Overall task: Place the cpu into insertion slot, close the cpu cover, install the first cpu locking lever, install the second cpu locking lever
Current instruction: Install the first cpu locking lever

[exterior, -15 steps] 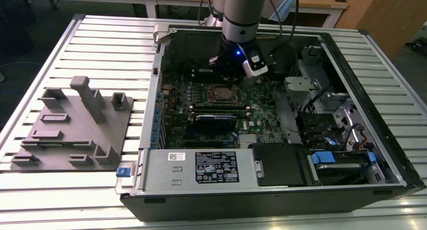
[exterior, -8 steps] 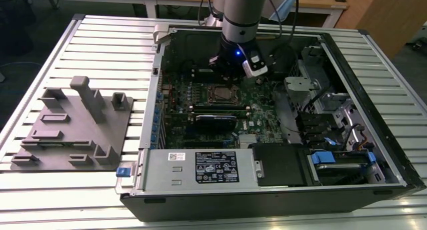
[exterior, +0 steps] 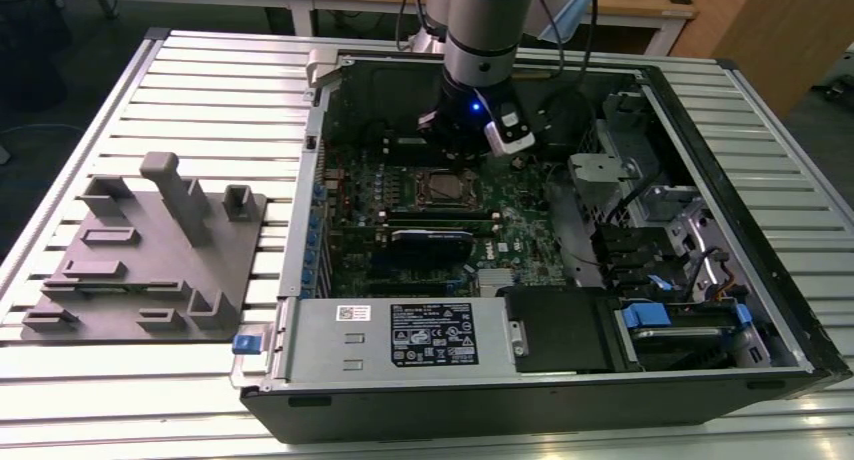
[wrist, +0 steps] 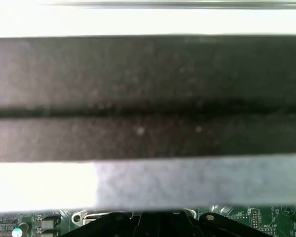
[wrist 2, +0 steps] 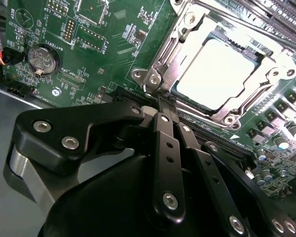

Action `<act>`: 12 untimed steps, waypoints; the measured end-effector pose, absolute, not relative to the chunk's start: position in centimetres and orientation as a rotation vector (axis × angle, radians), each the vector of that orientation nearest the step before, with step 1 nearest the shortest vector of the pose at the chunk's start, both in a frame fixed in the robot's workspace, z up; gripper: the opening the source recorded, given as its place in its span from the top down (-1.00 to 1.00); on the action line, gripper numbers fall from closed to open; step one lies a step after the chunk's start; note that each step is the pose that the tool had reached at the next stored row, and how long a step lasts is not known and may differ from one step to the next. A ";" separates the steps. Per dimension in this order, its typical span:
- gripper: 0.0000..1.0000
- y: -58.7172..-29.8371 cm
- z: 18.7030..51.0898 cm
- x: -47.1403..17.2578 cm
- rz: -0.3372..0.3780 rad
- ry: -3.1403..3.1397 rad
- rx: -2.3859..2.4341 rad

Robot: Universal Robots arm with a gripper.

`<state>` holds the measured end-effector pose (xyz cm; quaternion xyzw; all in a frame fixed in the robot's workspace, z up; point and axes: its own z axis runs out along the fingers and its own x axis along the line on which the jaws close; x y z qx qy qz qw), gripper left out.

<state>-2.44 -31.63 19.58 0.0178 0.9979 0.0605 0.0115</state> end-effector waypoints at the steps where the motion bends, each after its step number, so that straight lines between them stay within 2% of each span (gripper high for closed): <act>1: 0.79 -31.6 19.7 -2.4 0.189 3.112 0.055; 12: 0.79 -31.8 20.2 -2.4 0.185 3.113 0.055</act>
